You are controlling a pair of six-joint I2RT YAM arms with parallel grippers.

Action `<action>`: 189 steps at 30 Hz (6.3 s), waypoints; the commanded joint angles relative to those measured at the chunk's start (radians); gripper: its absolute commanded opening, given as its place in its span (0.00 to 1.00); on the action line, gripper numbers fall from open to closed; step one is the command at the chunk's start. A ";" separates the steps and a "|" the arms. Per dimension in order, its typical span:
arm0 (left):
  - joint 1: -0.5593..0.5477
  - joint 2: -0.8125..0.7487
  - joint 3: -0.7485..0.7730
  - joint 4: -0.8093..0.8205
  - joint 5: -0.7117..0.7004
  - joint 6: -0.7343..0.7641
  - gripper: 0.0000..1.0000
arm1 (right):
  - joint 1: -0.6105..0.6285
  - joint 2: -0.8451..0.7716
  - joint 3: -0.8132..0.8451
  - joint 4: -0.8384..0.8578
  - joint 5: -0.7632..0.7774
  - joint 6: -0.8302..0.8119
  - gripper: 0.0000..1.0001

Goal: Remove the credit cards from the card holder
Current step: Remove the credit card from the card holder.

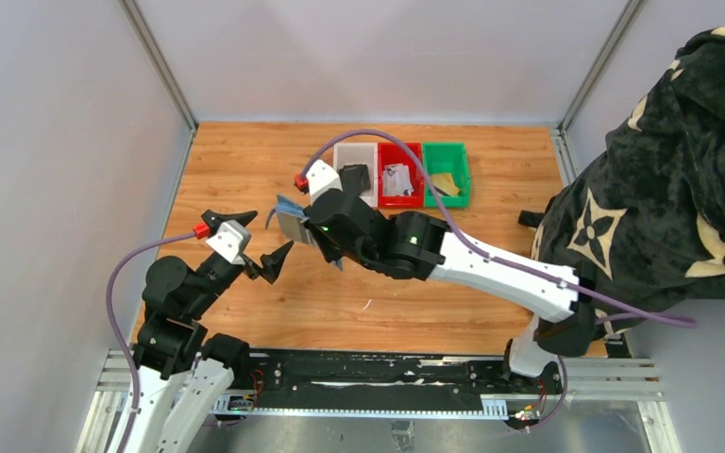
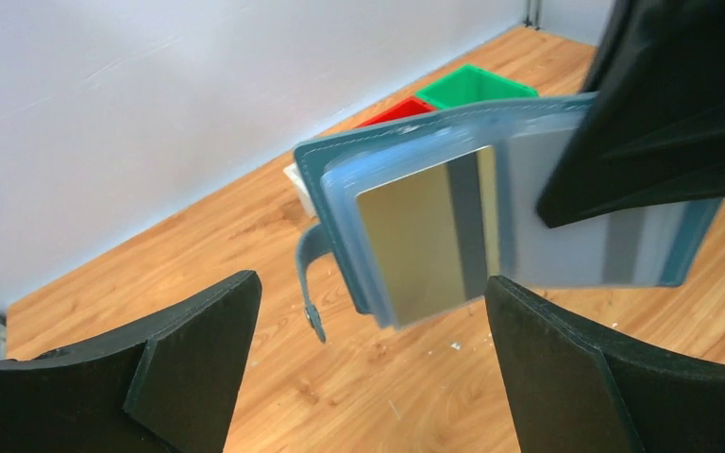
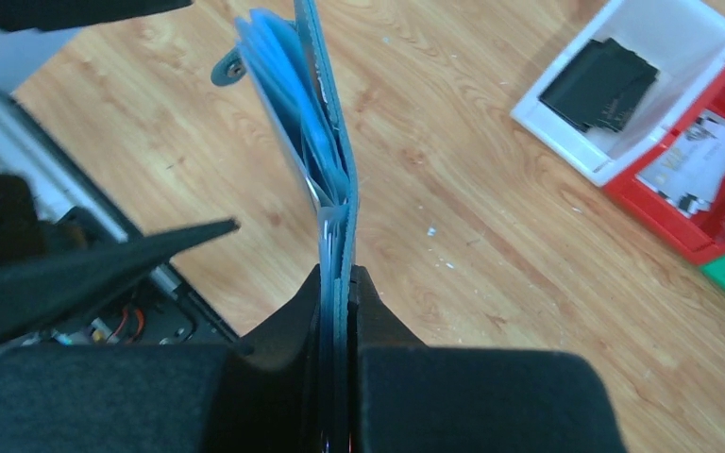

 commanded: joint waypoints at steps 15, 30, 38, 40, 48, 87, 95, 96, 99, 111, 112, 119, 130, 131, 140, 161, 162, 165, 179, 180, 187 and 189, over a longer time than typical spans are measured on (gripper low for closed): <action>-0.008 0.120 0.228 -0.182 0.455 -0.316 1.00 | -0.020 -0.457 -0.464 0.467 -0.554 -0.261 0.00; -0.008 0.193 0.235 0.061 0.703 -0.689 0.86 | -0.037 -0.553 -0.531 0.464 -0.603 -0.274 0.00; -0.008 0.181 0.248 0.002 0.611 -0.573 0.41 | -0.053 -0.541 -0.508 0.434 -0.604 -0.274 0.00; -0.008 0.167 0.252 -0.009 0.564 -0.535 0.29 | -0.059 -0.538 -0.500 0.425 -0.608 -0.269 0.00; -0.008 0.144 0.252 0.000 0.522 -0.546 0.20 | -0.088 -0.508 -0.481 0.400 -0.666 -0.228 0.00; -0.007 0.281 0.187 0.177 0.601 -0.933 0.00 | -0.495 -0.634 -0.516 0.554 -0.872 0.086 0.60; 0.007 0.293 0.183 0.145 0.517 -0.923 0.00 | -0.450 -0.571 -0.597 0.793 -1.234 0.321 0.58; 0.015 0.294 0.181 0.145 0.510 -0.924 0.00 | -0.438 -0.563 -0.602 0.791 -1.232 0.318 0.58; 0.039 0.303 0.179 0.141 0.494 -0.930 0.00 | -0.421 -0.538 -0.617 0.792 -1.233 0.328 0.58; 0.064 0.315 0.158 0.264 0.569 -1.045 0.00 | -0.404 -0.421 -0.653 0.770 -1.227 0.317 0.55; 0.063 0.317 0.158 0.271 0.582 -1.057 0.00 | -0.404 -0.412 -0.651 0.772 -1.227 0.318 0.54; 0.062 0.317 0.167 0.329 0.615 -1.109 0.00 | -0.404 -0.365 -0.643 0.838 -1.242 0.368 0.47; 0.063 0.311 0.167 0.351 0.622 -1.149 0.00 | -0.403 -0.327 -0.655 1.000 -1.270 0.469 0.33; 0.064 0.310 0.167 0.350 0.623 -1.151 0.00 | -0.403 -0.328 -0.660 1.018 -1.270 0.478 0.30; 0.063 0.314 0.155 0.410 0.671 -1.239 0.13 | -0.404 -0.361 -0.736 1.155 -1.268 0.535 0.06; 0.063 0.316 0.187 0.448 0.672 -1.299 0.03 | -0.407 -0.432 -0.864 1.257 -1.248 0.561 0.03; 0.063 0.316 0.188 0.448 0.671 -1.295 0.00 | -0.407 -0.429 -0.860 1.255 -1.247 0.563 0.09; 0.062 0.315 0.187 0.448 0.676 -1.294 0.00 | -0.407 -0.418 -0.832 1.248 -1.232 0.570 0.27; 0.063 0.310 0.196 0.435 0.674 -1.279 0.00 | -0.429 -0.370 -0.806 1.380 -1.225 0.665 0.06; 0.063 0.311 0.197 0.434 0.670 -1.278 0.00 | -0.435 -0.380 -0.831 1.395 -1.217 0.672 0.04; 0.063 0.321 0.214 0.439 0.653 -1.282 0.00 | -0.447 -0.433 -0.936 1.487 -1.187 0.704 0.00; 0.064 0.325 0.221 0.442 0.649 -1.283 0.01 | -0.451 -0.440 -0.946 1.490 -1.186 0.706 0.00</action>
